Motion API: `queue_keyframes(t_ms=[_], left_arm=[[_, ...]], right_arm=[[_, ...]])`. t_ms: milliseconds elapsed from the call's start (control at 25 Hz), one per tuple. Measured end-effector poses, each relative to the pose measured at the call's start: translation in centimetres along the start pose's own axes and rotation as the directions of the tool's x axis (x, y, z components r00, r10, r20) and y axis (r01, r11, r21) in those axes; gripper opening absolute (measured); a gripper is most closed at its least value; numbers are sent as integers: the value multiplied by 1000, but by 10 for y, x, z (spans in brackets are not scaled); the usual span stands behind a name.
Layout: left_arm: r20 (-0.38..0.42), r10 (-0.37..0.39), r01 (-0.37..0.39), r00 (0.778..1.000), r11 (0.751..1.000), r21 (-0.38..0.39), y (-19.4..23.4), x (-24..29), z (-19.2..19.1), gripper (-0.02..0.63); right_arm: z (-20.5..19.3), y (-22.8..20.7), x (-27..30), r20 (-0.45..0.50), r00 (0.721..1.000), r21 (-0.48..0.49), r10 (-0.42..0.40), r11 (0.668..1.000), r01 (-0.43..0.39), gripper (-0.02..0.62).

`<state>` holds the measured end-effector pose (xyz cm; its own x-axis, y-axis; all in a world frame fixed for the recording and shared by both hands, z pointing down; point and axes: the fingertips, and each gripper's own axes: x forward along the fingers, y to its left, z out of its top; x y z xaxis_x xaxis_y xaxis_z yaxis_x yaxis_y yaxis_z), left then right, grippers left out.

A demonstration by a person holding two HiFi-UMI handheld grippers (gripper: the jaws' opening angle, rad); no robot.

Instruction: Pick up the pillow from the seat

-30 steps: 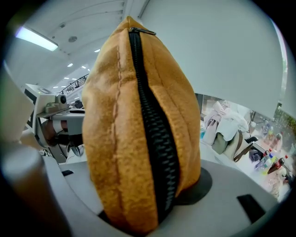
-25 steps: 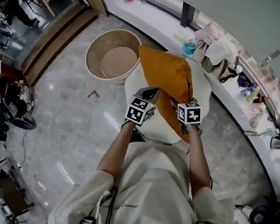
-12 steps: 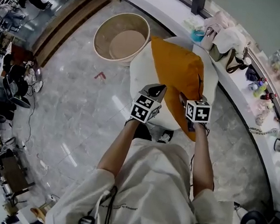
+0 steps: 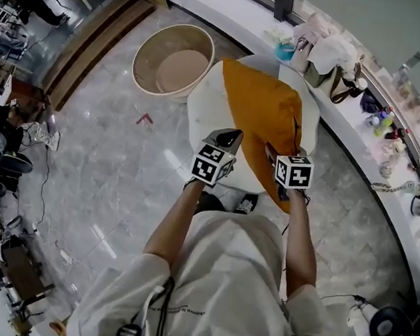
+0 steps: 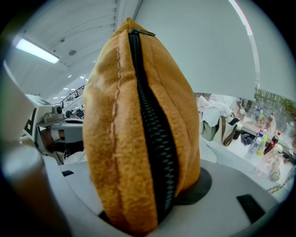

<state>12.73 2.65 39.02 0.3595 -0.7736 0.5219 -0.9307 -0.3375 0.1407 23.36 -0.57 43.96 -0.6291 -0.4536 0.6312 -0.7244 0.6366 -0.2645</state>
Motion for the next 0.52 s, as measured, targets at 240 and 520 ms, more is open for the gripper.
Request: queue_keyframes(t_ms=[240, 520], left_arm=[[0, 10, -10, 1000, 1000, -20, -3, -11, -12, 9], [-16, 3, -4, 1000, 999, -46, -13, -15, -35, 9]], right_arm=[[-10, -3, -5, -4, 1000, 42, -9, 999, 9, 272], [-20, 7, -9, 26, 1000, 57, 17, 998, -18, 272]])
